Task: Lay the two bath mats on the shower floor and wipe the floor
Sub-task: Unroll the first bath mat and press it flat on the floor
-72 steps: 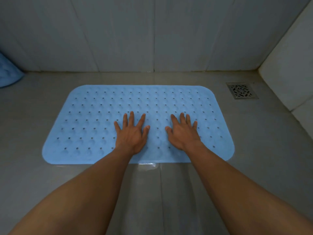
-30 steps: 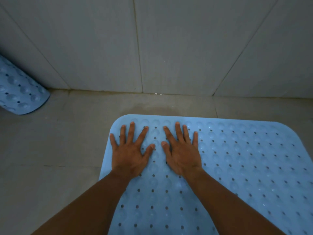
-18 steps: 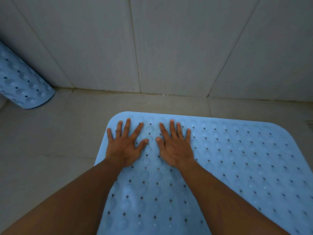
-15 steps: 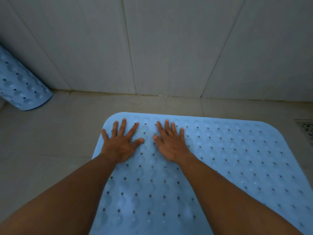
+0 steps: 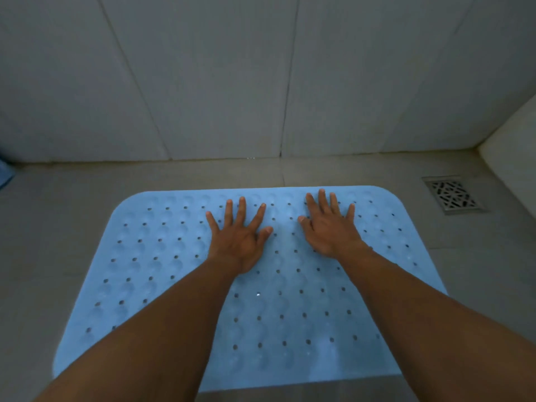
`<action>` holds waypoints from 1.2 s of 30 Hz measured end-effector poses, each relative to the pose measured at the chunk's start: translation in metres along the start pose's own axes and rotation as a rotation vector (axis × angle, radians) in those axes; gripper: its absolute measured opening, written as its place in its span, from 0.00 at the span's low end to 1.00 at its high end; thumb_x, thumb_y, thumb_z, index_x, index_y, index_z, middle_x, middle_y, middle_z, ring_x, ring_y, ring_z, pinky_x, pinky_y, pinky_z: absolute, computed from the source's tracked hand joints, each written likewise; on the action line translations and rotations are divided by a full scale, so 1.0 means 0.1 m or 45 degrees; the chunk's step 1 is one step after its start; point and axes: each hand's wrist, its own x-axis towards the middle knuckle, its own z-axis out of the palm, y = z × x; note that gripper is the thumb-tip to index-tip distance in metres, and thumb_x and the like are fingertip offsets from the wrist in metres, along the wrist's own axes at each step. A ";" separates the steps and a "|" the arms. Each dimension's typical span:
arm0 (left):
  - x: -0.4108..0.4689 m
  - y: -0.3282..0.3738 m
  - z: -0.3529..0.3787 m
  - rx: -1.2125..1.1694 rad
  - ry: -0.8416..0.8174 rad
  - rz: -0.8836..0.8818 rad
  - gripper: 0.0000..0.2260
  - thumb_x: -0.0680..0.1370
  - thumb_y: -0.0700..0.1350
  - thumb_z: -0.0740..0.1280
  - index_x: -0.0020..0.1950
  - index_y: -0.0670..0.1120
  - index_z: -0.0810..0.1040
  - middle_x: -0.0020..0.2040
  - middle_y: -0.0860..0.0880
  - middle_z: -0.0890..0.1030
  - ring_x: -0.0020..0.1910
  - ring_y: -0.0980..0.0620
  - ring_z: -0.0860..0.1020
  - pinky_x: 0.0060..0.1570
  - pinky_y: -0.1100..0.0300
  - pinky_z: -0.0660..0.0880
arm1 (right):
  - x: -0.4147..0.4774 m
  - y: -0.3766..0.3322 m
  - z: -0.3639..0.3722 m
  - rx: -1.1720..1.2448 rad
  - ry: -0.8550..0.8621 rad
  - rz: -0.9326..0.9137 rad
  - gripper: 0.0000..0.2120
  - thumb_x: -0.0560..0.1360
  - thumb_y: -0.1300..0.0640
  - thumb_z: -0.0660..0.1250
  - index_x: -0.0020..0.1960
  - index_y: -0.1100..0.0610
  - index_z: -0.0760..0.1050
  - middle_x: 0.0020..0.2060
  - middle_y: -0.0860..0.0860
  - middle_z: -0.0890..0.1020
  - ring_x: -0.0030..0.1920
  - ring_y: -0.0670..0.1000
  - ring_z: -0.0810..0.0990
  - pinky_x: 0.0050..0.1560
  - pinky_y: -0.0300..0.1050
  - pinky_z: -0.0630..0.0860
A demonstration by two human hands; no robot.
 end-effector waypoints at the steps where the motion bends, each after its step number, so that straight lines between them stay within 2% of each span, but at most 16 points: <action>1: 0.04 0.11 0.02 -0.002 -0.002 0.014 0.27 0.81 0.65 0.42 0.80 0.63 0.42 0.82 0.49 0.41 0.80 0.43 0.38 0.72 0.30 0.38 | 0.01 0.16 0.00 -0.032 -0.007 0.052 0.31 0.83 0.39 0.44 0.81 0.50 0.41 0.81 0.51 0.40 0.80 0.55 0.38 0.75 0.68 0.37; 6: 0.18 0.49 0.12 -0.007 -0.086 -0.061 0.28 0.78 0.70 0.39 0.78 0.67 0.39 0.81 0.51 0.39 0.79 0.40 0.36 0.68 0.26 0.36 | 0.06 0.56 0.11 -0.013 -0.089 0.118 0.32 0.81 0.35 0.42 0.81 0.46 0.39 0.81 0.49 0.40 0.79 0.56 0.36 0.75 0.68 0.37; 12: 0.21 0.53 0.21 0.002 -0.050 -0.122 0.31 0.75 0.74 0.37 0.76 0.69 0.34 0.81 0.53 0.37 0.78 0.41 0.34 0.69 0.27 0.37 | 0.08 0.59 0.26 0.061 0.058 0.104 0.34 0.81 0.35 0.41 0.81 0.50 0.36 0.81 0.48 0.41 0.80 0.54 0.37 0.76 0.65 0.36; 24: 0.22 0.56 0.16 0.088 -0.117 -0.125 0.29 0.76 0.72 0.36 0.74 0.68 0.30 0.79 0.52 0.32 0.78 0.40 0.33 0.69 0.26 0.40 | 0.09 0.57 0.34 0.013 0.122 0.100 0.36 0.77 0.36 0.33 0.81 0.53 0.36 0.81 0.52 0.39 0.79 0.56 0.35 0.76 0.66 0.36; 28: 0.21 0.55 0.19 0.086 -0.093 -0.131 0.29 0.76 0.72 0.36 0.74 0.68 0.29 0.79 0.53 0.31 0.78 0.40 0.33 0.69 0.27 0.38 | 0.08 0.57 0.37 0.005 0.156 0.094 0.34 0.80 0.37 0.37 0.81 0.53 0.35 0.80 0.52 0.39 0.79 0.55 0.36 0.76 0.65 0.36; 32: 0.20 0.54 0.18 0.064 -0.074 -0.116 0.29 0.76 0.72 0.36 0.75 0.68 0.30 0.79 0.52 0.31 0.78 0.40 0.32 0.69 0.26 0.38 | 0.08 0.58 0.35 0.010 0.143 0.087 0.35 0.80 0.36 0.35 0.80 0.53 0.34 0.80 0.51 0.38 0.79 0.54 0.35 0.76 0.64 0.35; 36: 0.18 0.54 0.18 0.064 -0.083 -0.105 0.29 0.77 0.72 0.37 0.75 0.68 0.31 0.80 0.52 0.33 0.78 0.40 0.33 0.69 0.26 0.37 | 0.07 0.57 0.29 0.025 0.051 0.103 0.35 0.81 0.37 0.39 0.80 0.53 0.33 0.80 0.52 0.37 0.79 0.55 0.34 0.76 0.63 0.33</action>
